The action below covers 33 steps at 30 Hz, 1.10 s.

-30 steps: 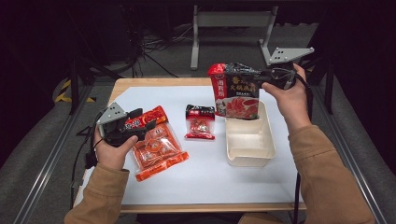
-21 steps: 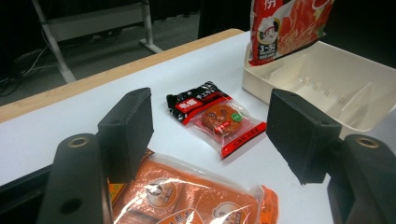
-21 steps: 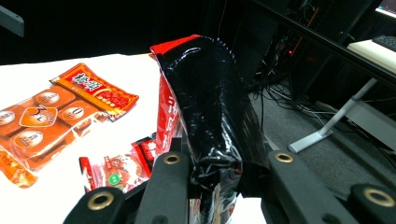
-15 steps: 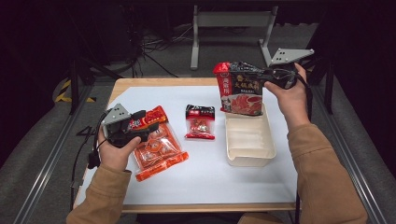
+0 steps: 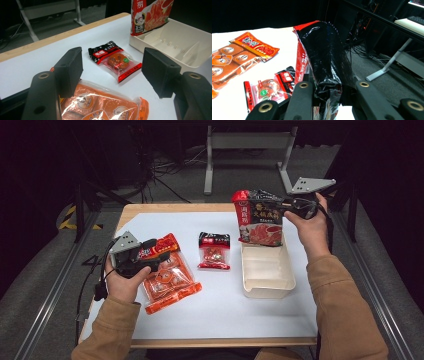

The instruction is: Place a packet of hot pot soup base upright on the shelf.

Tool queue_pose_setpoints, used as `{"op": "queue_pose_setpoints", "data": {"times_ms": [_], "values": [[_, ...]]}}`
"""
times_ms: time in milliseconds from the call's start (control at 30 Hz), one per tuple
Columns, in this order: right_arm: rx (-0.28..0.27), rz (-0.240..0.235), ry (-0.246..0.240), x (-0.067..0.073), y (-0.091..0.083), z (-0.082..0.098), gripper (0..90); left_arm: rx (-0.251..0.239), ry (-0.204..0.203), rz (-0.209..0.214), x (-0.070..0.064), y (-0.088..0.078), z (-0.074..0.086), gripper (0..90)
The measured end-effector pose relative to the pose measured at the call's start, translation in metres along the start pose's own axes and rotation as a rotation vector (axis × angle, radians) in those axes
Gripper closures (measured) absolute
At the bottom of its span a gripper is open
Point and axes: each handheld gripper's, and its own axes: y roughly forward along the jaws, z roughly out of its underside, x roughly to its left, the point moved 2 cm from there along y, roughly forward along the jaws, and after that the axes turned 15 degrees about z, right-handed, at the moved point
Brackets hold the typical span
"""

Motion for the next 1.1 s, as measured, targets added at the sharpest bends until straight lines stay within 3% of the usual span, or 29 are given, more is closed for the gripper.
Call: {"op": "queue_pose_setpoints", "data": {"times_ms": [267,800,900,1033,1100], "values": [[-0.03,0.011,0.058,-0.003,0.001,0.013,76.0,0.008,0.005,0.006,-0.001,0.003,0.0,35.0],[-0.031,0.003,0.094,0.0,-0.001,0.03,73.3,0.019,-0.006,0.001,0.003,0.004,0.003,33.9],[-0.008,0.005,0.093,0.0,-0.002,0.031,72.7,0.02,-0.011,-0.001,0.004,0.004,0.003,33.8],[0.077,0.01,0.076,0.003,0.002,0.039,71.6,0.021,-0.012,0.0,0.004,0.004,0.004,33.8],[0.087,0.015,0.09,0.003,0.003,0.045,71.0,0.022,-0.01,-0.002,0.005,0.004,0.004,33.8]]}}
